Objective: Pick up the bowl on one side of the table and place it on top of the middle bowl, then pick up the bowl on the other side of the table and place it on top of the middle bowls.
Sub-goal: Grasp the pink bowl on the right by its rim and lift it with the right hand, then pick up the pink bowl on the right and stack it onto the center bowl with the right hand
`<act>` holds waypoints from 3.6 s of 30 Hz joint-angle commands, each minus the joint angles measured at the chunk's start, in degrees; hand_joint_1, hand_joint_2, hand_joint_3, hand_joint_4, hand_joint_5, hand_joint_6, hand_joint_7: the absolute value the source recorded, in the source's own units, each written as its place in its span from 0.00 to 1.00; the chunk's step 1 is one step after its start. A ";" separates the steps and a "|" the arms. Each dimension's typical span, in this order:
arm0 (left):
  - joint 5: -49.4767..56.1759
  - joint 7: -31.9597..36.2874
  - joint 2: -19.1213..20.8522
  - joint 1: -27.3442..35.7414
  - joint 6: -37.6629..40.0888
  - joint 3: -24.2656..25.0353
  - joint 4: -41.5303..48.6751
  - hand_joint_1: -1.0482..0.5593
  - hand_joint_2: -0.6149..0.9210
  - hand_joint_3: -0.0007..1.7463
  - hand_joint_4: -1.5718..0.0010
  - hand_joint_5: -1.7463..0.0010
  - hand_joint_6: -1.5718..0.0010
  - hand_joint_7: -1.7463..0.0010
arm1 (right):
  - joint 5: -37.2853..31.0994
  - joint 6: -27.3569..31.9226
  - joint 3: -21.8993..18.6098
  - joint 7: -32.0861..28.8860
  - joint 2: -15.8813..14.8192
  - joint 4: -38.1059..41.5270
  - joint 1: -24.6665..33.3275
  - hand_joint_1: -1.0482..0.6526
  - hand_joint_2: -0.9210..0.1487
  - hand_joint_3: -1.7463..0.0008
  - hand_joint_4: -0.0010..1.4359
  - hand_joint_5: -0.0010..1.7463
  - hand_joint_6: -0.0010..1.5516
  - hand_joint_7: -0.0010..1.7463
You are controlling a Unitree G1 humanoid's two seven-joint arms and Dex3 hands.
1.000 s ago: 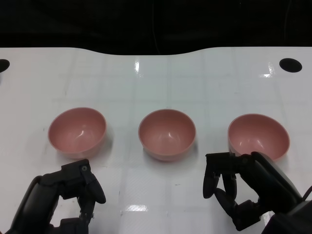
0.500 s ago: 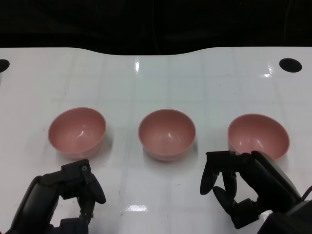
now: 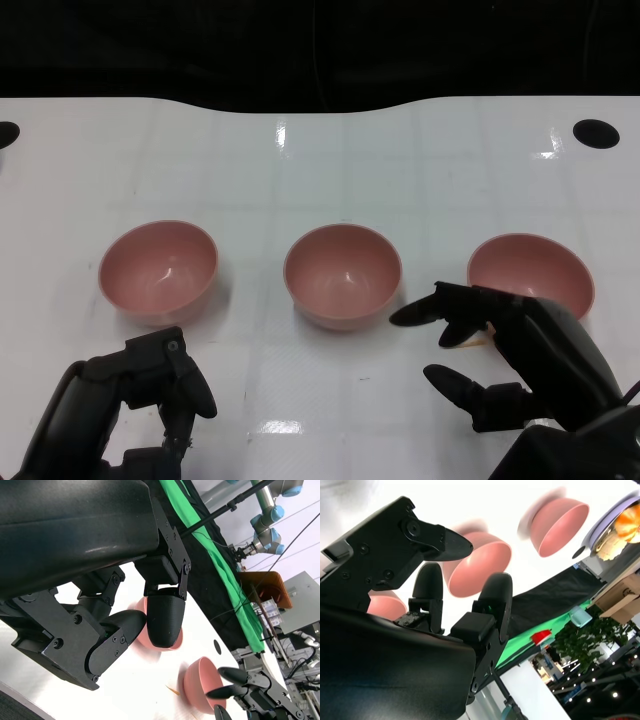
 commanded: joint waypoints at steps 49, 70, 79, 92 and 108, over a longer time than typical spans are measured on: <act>2.65 0.10 -0.21 -0.51 -1.22 -1.74 -1.35 0.60 0.63 0.81 0.46 0.02 0.49 0.13 | -34.18 32.31 9.12 9.14 -6.13 9.94 -15.19 0.27 0.03 1.00 0.09 0.36 0.23 0.02; 1.69 -0.21 -0.18 0.00 -0.05 -1.61 -2.92 0.60 0.62 0.85 0.46 0.03 0.48 0.13 | -27.88 29.79 13.09 9.50 -7.55 23.44 -22.50 0.41 0.03 1.00 0.56 0.89 0.60 0.05; 2.33 0.12 -0.32 0.03 -0.08 -1.72 -3.08 0.61 0.61 0.85 0.46 0.04 0.48 0.13 | -24.20 21.85 12.57 -5.30 -8.18 31.56 -26.03 0.46 0.00 0.91 0.54 1.00 0.68 0.03; 2.67 0.20 -0.47 0.44 -0.21 -1.90 -3.00 0.61 0.62 0.84 0.46 0.03 0.48 0.13 | -22.46 19.14 12.45 -12.62 -8.52 33.80 -29.97 0.44 0.00 0.91 0.63 1.00 0.63 0.30; 2.76 0.17 -0.51 0.52 -1.40 -2.04 -1.87 0.60 0.61 0.84 0.46 0.03 0.48 0.14 | -20.45 18.69 11.70 -11.10 -6.72 16.68 -27.83 0.47 0.40 0.47 0.66 1.00 0.44 0.99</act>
